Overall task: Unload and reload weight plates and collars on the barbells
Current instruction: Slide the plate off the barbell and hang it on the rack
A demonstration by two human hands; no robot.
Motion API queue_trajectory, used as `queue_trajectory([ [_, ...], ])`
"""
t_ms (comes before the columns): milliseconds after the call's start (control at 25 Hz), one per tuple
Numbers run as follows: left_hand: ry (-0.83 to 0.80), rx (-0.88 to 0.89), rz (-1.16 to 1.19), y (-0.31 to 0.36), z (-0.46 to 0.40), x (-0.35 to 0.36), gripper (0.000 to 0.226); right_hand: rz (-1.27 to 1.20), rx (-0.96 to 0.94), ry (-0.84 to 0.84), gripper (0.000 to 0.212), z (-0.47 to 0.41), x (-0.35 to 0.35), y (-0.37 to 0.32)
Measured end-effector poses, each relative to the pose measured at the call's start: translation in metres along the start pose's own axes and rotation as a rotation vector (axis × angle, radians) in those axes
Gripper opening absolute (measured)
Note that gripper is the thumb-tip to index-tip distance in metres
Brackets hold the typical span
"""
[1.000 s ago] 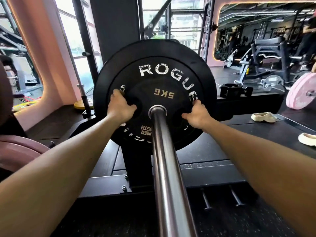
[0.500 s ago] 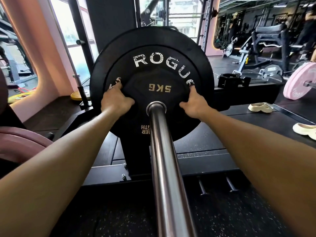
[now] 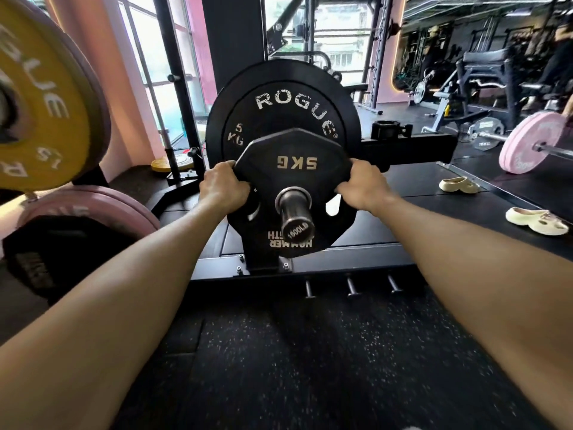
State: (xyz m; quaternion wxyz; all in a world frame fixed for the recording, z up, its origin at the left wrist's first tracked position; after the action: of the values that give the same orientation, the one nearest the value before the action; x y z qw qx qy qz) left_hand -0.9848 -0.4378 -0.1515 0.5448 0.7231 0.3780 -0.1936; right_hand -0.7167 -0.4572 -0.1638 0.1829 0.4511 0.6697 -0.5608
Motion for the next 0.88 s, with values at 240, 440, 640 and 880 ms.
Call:
queue_trajectory([
  [240, -0.004, 0.066, -0.033, 0.000, 0.081, -0.034, 0.030, 0.030, 0.000, -0.021, 0.023, 0.085, -0.030, -0.009],
  [440, 0.013, 0.103, -0.073, 0.004, 0.121, -0.064, 0.030, 0.109, -0.028, 0.011, 0.015, 0.133, -0.056, -0.024],
  [640, 0.014, 0.164, -0.092, 0.020, 0.122, -0.107, 0.017, 0.120, -0.073, 0.034, 0.011, 0.143, -0.086, -0.056],
  [880, 0.010, 0.181, -0.177, 0.093, 0.075, -0.196, 0.013, 0.144, -0.097, -0.066, 0.011, 0.090, -0.159, -0.132],
])
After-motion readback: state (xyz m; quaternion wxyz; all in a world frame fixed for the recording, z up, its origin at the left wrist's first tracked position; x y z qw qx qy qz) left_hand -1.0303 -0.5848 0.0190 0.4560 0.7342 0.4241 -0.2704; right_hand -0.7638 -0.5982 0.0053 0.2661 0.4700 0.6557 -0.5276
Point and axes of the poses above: each hand's wrist, its own z-axis away from the middle knuckle, its own x-axis out of the palm, y = z × x, the point moved 6 cm from there along -z, towards the middle knuckle
